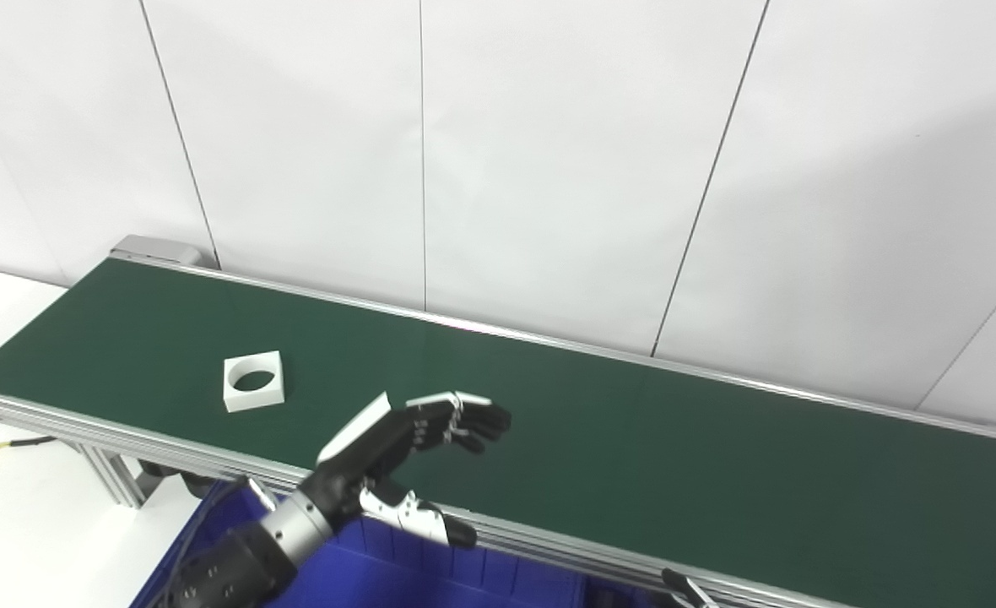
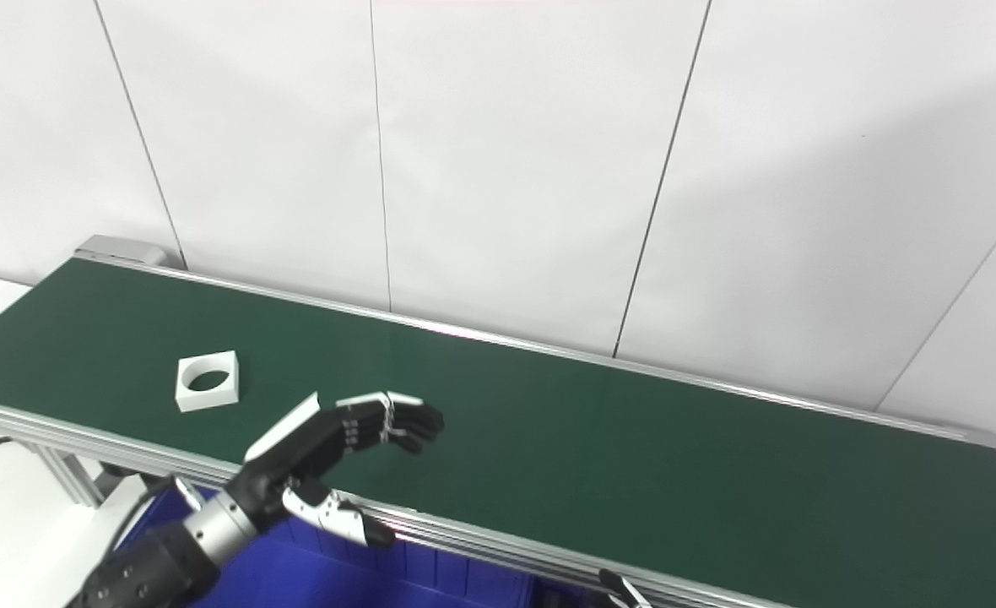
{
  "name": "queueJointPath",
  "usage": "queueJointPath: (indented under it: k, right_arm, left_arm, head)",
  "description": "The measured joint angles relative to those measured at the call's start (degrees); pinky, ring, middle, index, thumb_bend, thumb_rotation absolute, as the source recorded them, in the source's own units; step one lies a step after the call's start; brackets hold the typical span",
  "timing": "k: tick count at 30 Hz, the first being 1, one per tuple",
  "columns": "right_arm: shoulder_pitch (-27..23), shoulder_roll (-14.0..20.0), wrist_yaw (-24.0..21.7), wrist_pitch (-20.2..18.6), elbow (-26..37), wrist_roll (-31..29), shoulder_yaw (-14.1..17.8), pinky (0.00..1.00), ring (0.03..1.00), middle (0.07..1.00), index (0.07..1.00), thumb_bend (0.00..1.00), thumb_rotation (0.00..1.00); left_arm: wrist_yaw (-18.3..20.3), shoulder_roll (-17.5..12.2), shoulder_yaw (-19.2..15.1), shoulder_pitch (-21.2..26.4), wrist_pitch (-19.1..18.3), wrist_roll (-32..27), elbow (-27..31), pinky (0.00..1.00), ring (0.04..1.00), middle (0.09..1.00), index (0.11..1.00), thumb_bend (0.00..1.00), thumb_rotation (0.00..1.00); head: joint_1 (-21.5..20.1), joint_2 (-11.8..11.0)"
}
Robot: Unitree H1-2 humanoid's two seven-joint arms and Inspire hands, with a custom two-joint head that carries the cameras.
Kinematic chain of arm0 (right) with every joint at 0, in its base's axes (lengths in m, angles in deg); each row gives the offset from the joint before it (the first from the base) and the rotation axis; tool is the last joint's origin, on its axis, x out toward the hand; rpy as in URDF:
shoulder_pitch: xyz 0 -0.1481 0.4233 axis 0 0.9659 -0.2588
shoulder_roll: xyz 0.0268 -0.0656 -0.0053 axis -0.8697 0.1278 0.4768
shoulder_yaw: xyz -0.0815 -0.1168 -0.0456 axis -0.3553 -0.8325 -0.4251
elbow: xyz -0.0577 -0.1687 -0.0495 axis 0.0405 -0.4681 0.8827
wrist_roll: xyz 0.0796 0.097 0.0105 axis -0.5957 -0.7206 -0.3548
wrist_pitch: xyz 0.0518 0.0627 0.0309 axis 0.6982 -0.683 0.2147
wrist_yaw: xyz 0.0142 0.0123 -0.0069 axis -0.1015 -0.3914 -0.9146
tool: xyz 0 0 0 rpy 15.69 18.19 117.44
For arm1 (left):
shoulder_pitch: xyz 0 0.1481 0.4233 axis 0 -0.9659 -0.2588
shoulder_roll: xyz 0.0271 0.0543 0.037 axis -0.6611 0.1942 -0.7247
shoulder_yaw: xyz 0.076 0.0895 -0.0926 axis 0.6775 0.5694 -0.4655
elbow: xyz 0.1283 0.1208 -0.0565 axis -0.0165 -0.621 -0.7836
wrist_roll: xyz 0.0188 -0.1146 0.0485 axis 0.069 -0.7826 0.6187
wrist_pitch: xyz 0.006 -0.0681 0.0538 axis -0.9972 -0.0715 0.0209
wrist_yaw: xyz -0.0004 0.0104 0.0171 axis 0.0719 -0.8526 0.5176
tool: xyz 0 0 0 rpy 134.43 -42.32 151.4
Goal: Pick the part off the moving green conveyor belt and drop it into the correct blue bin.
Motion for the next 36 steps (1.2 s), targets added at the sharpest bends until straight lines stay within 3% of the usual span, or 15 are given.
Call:
queueJointPath:
  k: [11, 23, 30, 32, 34, 36]
  right_arm:
    - [-0.5, 0.0, 0.0, 0.2, -1.2, 0.0, 0.0, 0.73, 0.791, 0.802, 0.877, 0.52, 0.29]
    - [-0.5, 0.0, 0.0, 0.2, -1.2, -0.1, 0.0, 0.73, 0.793, 0.802, 0.881, 0.52, 0.28]
    - [-0.5, 0.0, -0.1, 0.2, -1.2, -0.3, 0.0, 0.73, 0.792, 0.802, 0.882, 0.52, 0.28]
    - [-0.5, -0.1, -0.1, 0.2, -1.2, -0.3, -0.1, 0.73, 0.793, 0.803, 0.883, 0.52, 0.29]
    - [-0.4, -0.1, -0.1, 0.2, -1.2, -0.3, -0.1, 0.74, 0.796, 0.802, 0.884, 0.52, 0.27]
    - [-0.4, -0.1, -0.1, 0.2, -1.2, -0.3, -0.1, 0.74, 0.796, 0.803, 0.885, 0.52, 0.27]
  left_arm:
    - [-0.2, -3.7, -2.2, 6.7, -0.9, 3.1, -6.1, 0.73, 0.786, 0.805, 0.781, 0.92, 0.28]
    - [-2.1, -11.1, -1.0, 11.5, -0.1, 17.7, -16.3, 0.76, 0.835, 0.848, 0.818, 0.91, 0.22]
    - [-3.9, -12.9, -0.2, 14.1, -1.3, 24.7, -21.9, 0.77, 0.880, 0.874, 0.823, 0.94, 0.19]
    - [-5.0, -13.1, 0.2, 14.8, -1.8, 27.1, -23.5, 0.79, 0.883, 0.883, 0.831, 0.93, 0.20]
    - [-5.9, -13.3, 0.8, 15.4, -2.1, 29.3, -24.8, 0.90, 0.931, 0.903, 0.844, 0.92, 0.18]
    - [-7.0, -13.3, 1.4, 16.1, -2.3, 31.2, -26.7, 0.94, 0.958, 0.911, 0.851, 0.91, 0.18]
  head:
    - [0.3, -0.4]
    - [0.6, -0.2]
    - [0.7, -0.2]
    - [0.8, -0.1]
    - [0.7, -0.2]
    - [0.7, -0.2]
